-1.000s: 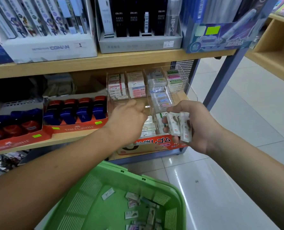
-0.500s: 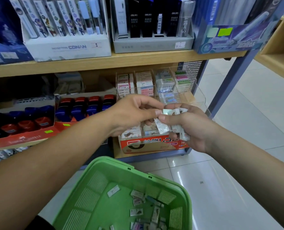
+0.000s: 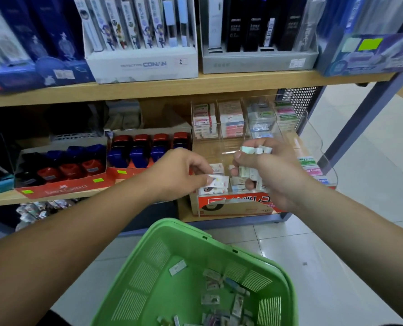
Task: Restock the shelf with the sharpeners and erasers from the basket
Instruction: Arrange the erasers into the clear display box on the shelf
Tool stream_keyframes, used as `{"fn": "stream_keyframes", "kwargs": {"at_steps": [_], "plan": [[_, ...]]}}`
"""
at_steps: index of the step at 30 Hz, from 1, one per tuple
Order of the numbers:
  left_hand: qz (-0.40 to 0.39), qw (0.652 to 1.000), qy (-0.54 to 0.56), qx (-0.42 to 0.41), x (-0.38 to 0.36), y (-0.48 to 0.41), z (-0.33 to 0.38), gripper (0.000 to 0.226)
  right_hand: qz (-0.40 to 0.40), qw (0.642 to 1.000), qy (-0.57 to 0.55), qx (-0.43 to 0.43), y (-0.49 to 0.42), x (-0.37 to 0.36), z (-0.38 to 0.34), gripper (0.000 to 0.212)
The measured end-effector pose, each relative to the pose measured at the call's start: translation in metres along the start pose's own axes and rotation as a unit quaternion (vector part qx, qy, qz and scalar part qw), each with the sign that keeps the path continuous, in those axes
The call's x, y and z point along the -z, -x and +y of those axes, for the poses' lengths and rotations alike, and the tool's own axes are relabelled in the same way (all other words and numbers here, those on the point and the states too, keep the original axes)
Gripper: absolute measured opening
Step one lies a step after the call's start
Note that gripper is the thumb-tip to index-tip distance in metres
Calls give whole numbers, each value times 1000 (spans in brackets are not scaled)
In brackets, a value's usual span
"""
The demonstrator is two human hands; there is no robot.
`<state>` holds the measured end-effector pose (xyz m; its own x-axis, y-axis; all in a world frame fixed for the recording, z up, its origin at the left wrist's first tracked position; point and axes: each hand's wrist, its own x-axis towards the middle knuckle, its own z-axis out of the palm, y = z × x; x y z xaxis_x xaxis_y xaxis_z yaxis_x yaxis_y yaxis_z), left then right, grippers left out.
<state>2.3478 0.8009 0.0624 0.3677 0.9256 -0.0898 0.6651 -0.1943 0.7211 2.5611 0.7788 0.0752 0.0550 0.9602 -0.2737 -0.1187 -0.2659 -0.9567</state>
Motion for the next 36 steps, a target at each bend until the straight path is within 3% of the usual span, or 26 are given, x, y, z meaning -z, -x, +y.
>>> {"fn": "stream_keyframes", "kwargs": {"at_steps": [6,9,11,14,16,20,24,28,32,36], "plan": [[-37,992,-110,-42,-2,1,-12,17,-35,997,-21,-64,-1,1,3,31],[16,991,-115,-61,-4,-2,-13,20,-71,991,-52,-100,0,4,2,38],[76,995,-26,-54,-6,-3,-4,19,-85,990,-51,-99,0,5,1,41],[31,986,164,-9,-10,-1,16,14,-88,992,-34,-86,-1,3,3,41],[-1,981,194,-10,-13,1,22,11,-74,994,-14,-79,-1,1,5,41],[30,969,243,22,-11,-4,23,10,-55,996,5,-69,-1,1,3,32],[41,975,215,42,-8,-12,24,13,28,999,35,-28,-5,12,-4,25],[4,977,213,34,-18,-17,31,38,45,997,43,-42,-2,27,-8,26],[22,986,163,25,-27,-24,36,14,15,995,45,-86,3,39,-10,17],[14,996,90,14,-38,-30,34,15,-7,995,10,-95,5,53,-8,27]]}}
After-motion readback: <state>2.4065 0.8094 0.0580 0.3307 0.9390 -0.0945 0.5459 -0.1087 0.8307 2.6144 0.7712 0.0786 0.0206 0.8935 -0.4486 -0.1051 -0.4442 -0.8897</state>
